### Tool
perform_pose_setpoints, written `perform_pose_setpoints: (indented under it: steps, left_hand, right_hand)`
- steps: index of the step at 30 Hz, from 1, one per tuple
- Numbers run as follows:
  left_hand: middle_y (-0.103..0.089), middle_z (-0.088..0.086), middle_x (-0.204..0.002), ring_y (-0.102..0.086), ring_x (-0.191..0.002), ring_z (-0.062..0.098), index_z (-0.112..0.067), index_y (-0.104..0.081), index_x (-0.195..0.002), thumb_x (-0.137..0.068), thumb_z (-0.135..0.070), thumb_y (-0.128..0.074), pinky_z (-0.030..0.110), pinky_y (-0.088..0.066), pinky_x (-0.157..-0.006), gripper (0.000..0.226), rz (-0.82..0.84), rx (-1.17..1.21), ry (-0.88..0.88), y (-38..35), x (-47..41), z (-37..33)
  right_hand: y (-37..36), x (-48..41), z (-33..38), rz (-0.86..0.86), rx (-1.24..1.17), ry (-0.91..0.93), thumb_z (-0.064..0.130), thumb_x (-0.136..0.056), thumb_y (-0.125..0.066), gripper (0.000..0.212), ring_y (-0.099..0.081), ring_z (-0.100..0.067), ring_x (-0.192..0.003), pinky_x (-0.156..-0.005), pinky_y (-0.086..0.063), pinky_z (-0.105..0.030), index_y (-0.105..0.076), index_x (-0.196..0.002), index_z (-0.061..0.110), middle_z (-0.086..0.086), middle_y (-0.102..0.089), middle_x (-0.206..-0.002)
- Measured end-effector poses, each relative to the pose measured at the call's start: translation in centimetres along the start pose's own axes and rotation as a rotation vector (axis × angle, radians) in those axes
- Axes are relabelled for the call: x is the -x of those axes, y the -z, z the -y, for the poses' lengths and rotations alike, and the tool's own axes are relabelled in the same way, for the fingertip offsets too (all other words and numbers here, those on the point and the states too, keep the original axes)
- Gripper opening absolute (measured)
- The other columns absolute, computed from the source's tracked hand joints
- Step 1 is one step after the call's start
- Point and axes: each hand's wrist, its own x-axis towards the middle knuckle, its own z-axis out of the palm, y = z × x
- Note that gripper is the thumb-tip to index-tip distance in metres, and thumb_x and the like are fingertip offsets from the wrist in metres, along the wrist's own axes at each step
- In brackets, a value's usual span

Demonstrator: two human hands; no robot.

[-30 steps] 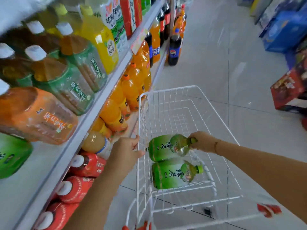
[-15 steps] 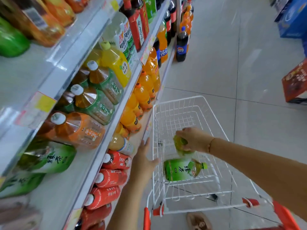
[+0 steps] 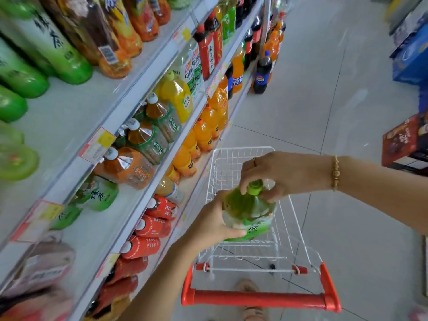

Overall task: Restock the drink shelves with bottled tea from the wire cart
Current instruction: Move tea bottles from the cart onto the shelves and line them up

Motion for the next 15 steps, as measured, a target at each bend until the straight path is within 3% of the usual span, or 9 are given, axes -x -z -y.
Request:
perform_pose_setpoints:
  steps: [5, 8, 10, 12, 15]
  left_hand:
    - [-0.057, -0.011, -0.113, -0.058, -0.103, 0.002, -0.025, -0.043, -0.122, -0.06, -0.026, -0.083, 0.023, -0.051, -0.086, 0.074, -0.225, 0.11, 0.003, -1.3, 1.1, 1.8]
    - [-0.06, -0.011, -0.109, -0.059, -0.099, 0.001, -0.032, -0.044, -0.118, -0.058, -0.033, -0.082, 0.018, -0.052, -0.079, 0.071, -0.3, 0.072, 0.034, -1.5, 0.7, 3.4]
    - [-0.062, -0.011, -0.105, -0.061, -0.093, -0.001, -0.032, -0.044, -0.115, -0.056, -0.04, -0.079, 0.021, -0.054, -0.077, 0.07, -0.331, 0.07, 0.078, -1.7, 0.0, 4.3]
    - [-0.065, -0.011, -0.099, -0.064, -0.088, 0.001, -0.026, -0.047, -0.114, -0.054, -0.044, -0.077, 0.031, -0.057, -0.074, 0.07, -0.365, 0.116, 0.123, -2.2, -0.9, 5.3]
    - [-0.067, -0.016, -0.098, -0.066, -0.087, 0.001, -0.021, -0.049, -0.113, -0.051, -0.045, -0.077, 0.036, -0.058, -0.074, 0.073, -0.411, 0.18, 0.16, -2.7, -2.3, 7.0]
  right_hand:
    - [-3.3, -2.3, -2.0, -0.122, -0.207, -0.044, 0.016, -0.075, -0.069, 0.032, -0.058, -0.018, -0.089, -0.08, -0.049, -0.034, -0.062, -0.103, 0.03, 0.008, -0.058, -0.104]
    - [-5.0, -4.1, -3.3, -0.177, -0.287, -0.053, 0.013, -0.075, -0.07, 0.033, -0.059, -0.017, -0.089, -0.08, -0.05, -0.029, -0.063, -0.104, 0.028, 0.008, -0.059, -0.105]
    - [-6.0, -5.2, -4.8, -0.26, -0.488, -0.111, 0.014, -0.077, -0.073, 0.032, -0.063, -0.014, -0.083, -0.077, -0.052, -0.02, -0.064, -0.105, 0.025, 0.006, -0.063, -0.103]
    - [-8.0, -6.4, -7.0, -0.42, -0.785, -0.253, 0.017, -0.081, -0.071, 0.023, -0.065, -0.013, -0.076, -0.074, -0.055, -0.021, -0.065, -0.103, 0.023, 0.002, -0.066, -0.093]
    - [-14.9, -8.5, -12.0, -0.582, -0.932, -0.672, 0.021, -0.089, -0.062, 0.012, -0.066, -0.023, -0.082, -0.081, -0.055, -0.042, -0.065, -0.101, 0.019, -0.002, -0.067, -0.094]
